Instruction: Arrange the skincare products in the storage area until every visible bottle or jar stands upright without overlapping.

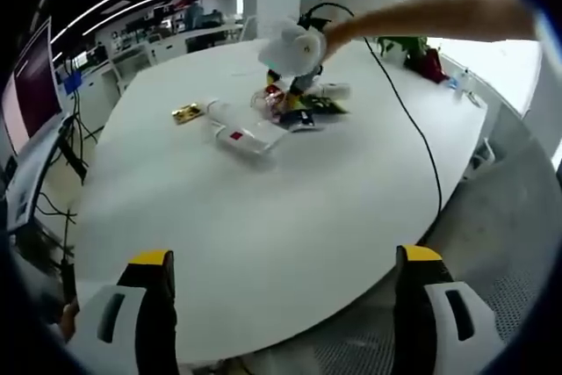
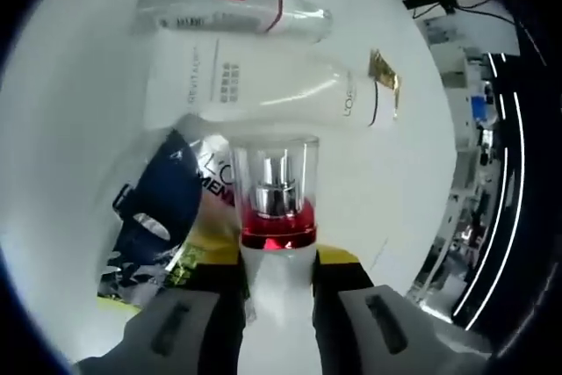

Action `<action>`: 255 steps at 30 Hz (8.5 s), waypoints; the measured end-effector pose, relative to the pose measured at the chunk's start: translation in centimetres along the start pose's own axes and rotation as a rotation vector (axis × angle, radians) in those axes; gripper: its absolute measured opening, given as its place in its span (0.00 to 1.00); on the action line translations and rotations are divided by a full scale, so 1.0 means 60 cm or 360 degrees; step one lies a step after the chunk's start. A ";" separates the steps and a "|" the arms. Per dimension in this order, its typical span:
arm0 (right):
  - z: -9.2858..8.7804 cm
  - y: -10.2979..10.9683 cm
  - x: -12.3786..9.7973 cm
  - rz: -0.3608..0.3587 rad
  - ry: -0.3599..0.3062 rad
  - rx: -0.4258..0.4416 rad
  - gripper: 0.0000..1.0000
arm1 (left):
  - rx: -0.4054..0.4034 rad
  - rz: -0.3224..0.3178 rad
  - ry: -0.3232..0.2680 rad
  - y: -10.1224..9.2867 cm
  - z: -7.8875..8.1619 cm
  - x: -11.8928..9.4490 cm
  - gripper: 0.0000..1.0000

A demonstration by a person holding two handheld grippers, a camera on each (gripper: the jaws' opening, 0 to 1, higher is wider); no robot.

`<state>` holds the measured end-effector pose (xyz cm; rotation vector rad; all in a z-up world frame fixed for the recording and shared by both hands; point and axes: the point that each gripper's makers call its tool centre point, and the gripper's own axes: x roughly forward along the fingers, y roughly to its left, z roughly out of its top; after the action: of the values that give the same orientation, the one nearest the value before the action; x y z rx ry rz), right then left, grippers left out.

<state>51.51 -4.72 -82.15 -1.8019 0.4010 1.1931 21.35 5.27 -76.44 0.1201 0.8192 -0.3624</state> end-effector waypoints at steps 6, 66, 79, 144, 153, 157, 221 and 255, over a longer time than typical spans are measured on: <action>-0.010 0.001 -0.002 -0.0164 -0.0099 0.0105 0.27 | 0.0026 -0.0003 0.0010 -0.001 -0.002 0.002 0.97; 0.101 0.075 -0.229 -0.0573 -0.0668 0.0409 0.26 | 0.0118 -0.0010 0.0097 -0.008 -0.017 0.006 0.97; 0.119 0.107 -0.264 -0.0482 -0.0908 0.0795 0.25 | 0.0140 -0.0032 0.0108 -0.015 -0.019 0.007 0.96; 0.154 0.197 -0.286 0.0129 -0.1583 0.1446 0.27 | 0.0681 -0.0325 -0.0025 -0.082 0.071 0.019 0.99; 0.155 0.198 -0.286 0.0156 -0.1583 0.1442 0.27 | 0.0577 -0.0663 -0.0320 -0.131 0.132 0.098 0.99; 0.155 0.198 -0.286 0.0163 -0.1582 0.1448 0.27 | 0.0643 -0.0680 -0.0335 -0.142 0.136 0.122 0.99; 0.081 0.148 -0.363 -0.0441 -0.1155 0.2236 0.32 | 0.0556 -0.0839 -0.0405 -0.223 0.168 0.221 0.28; -0.005 0.148 -0.357 -0.0559 -0.1169 0.2133 0.31 | 0.0465 -0.0820 -0.0476 -0.211 0.189 0.209 0.29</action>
<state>35.38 -14.05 -68.35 -0.2251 0.2926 0.8591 32.44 -12.63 -77.48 0.1223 0.4872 -0.9632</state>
